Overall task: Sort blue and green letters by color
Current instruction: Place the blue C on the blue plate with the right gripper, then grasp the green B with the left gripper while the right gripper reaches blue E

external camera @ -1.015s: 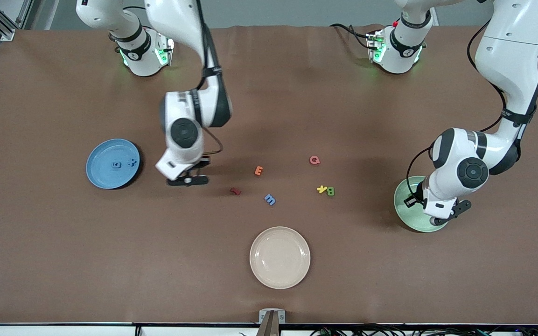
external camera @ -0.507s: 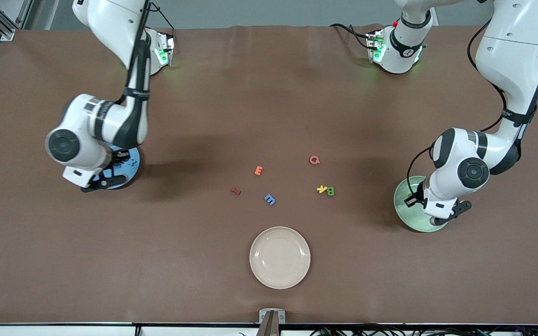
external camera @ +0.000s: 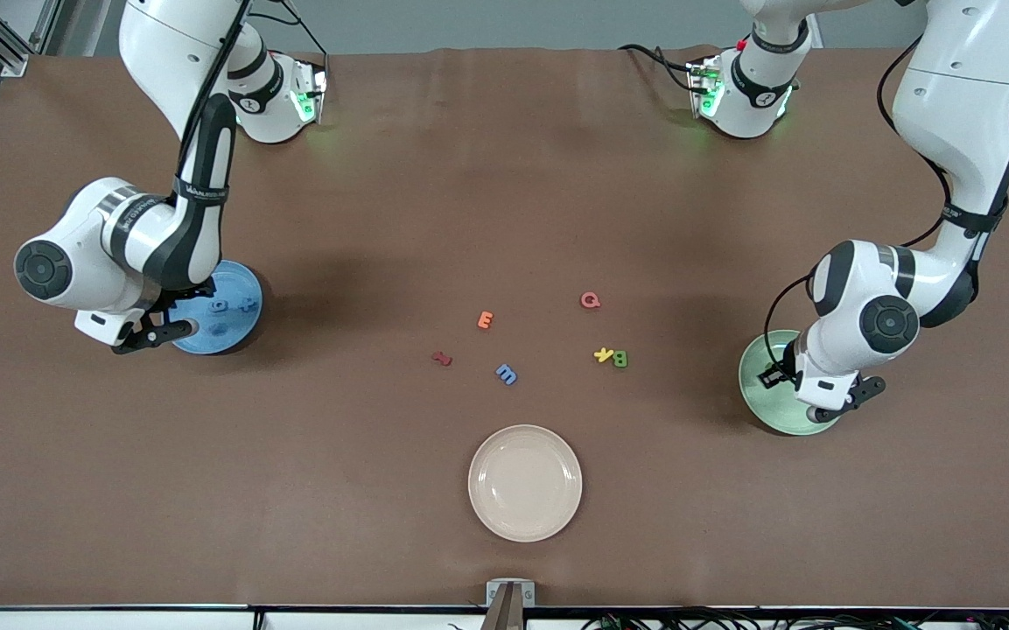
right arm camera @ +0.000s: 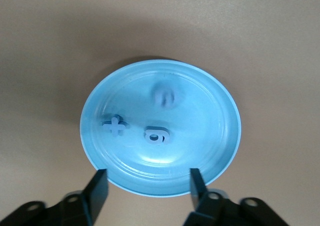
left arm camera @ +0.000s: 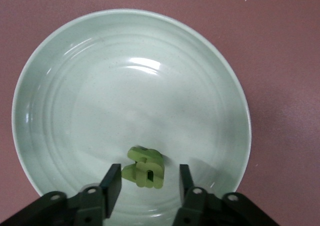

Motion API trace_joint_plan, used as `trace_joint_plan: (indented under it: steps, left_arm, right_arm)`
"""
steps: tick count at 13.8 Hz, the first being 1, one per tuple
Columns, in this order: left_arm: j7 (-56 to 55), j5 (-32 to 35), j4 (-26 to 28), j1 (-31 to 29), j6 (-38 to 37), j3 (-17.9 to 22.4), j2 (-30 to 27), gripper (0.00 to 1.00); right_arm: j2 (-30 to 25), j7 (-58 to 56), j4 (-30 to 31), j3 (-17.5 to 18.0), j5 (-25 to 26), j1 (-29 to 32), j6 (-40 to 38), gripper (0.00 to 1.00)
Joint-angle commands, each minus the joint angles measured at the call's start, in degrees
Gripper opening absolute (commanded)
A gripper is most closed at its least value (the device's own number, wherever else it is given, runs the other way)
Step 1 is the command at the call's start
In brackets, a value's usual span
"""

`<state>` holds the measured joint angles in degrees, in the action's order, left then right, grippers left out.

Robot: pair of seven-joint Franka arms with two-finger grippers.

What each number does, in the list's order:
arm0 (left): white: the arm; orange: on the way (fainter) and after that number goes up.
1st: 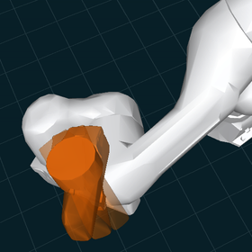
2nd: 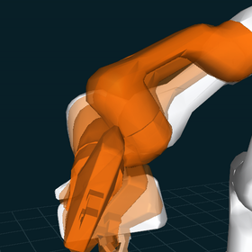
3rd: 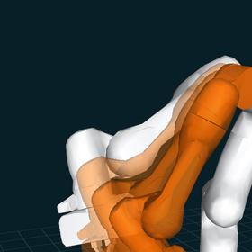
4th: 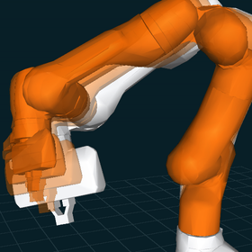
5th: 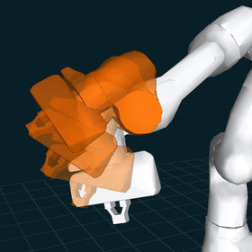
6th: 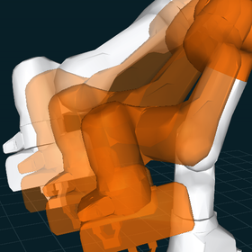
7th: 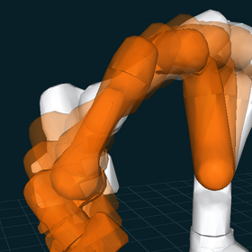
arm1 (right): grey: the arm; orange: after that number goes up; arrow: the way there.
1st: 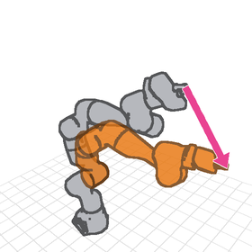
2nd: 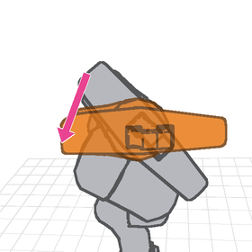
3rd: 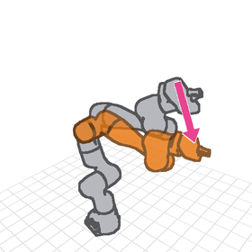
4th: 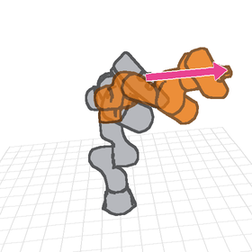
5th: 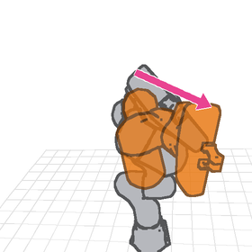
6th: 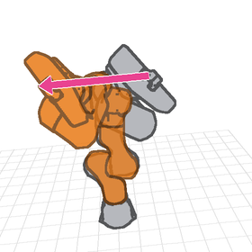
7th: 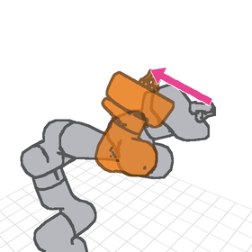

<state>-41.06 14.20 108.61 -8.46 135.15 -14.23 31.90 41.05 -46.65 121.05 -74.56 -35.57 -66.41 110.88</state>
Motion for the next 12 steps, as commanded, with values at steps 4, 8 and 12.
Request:
trace_joint_plan:
  steps: [4,8,12]
  left_arm:
    - [-1.1,0.0,0.2,0.3,-0.1,-3.6,-3.5,1.0]
    - [-14.6,-0.1,-1.6,3.2,-0.1,-8.0,-2.7,0.91]
    - [-23.3,0.0,-3.6,9.2,-0.1,-7.9,-0.8,0.85]
  right_arm:
    - [-1.9,8.4,-2.1,0.4,-5.0,-3.4,-2.5,1.0]
    - [-1.6,22.9,-9.2,2.3,-5.1,-6.1,-5.4,1.0]
    - [-1.5,37.2,-18.4,5.9,-5.1,-5.6,-10.2,1.0]
